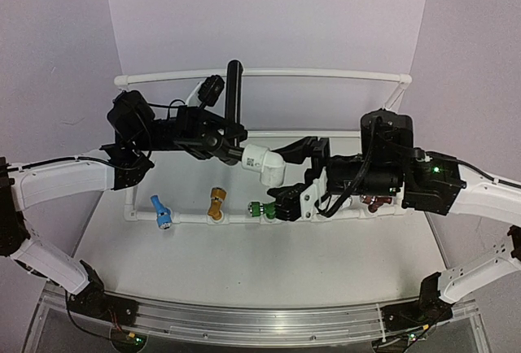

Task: Install the water faucets

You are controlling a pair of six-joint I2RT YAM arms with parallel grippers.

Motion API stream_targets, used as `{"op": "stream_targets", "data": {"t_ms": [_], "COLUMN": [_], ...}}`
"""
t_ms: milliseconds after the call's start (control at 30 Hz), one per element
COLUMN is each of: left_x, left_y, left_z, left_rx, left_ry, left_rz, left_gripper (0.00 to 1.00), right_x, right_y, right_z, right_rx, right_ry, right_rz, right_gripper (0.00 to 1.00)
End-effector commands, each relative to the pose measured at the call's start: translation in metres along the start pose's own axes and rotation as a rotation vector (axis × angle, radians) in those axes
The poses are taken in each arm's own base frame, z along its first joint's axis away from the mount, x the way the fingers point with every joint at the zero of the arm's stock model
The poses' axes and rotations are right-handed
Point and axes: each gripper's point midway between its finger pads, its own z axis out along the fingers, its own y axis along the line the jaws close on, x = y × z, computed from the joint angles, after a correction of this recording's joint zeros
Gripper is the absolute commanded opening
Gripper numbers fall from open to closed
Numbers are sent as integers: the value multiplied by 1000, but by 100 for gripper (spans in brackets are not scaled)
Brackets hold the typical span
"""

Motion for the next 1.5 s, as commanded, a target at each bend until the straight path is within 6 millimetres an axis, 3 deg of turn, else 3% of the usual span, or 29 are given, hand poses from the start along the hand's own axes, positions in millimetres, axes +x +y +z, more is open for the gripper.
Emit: {"op": "stream_targets", "data": {"t_ms": [0, 600, 1100, 1467], "left_x": [-23, -44, -43, -48], "left_y": [-47, -20, -47, -28], "left_z": [-2, 1, -1, -4], "left_rx": [93, 27, 132, 94], "left_ry": [-86, -185, -180, -235], "left_rz": [132, 83, 94, 63], "left_gripper": [0, 0, 0, 0], "right_x": [-7, -44, -21, -42], "right_y": [-15, -18, 6, -1], "right_z": [-5, -23, -8, -17], "right_rx": [42, 53, 20, 26], "right_ry": [-34, -201, -86, -193], "right_rz": [34, 30, 119, 133], "right_gripper": [66, 78, 84, 91]}}
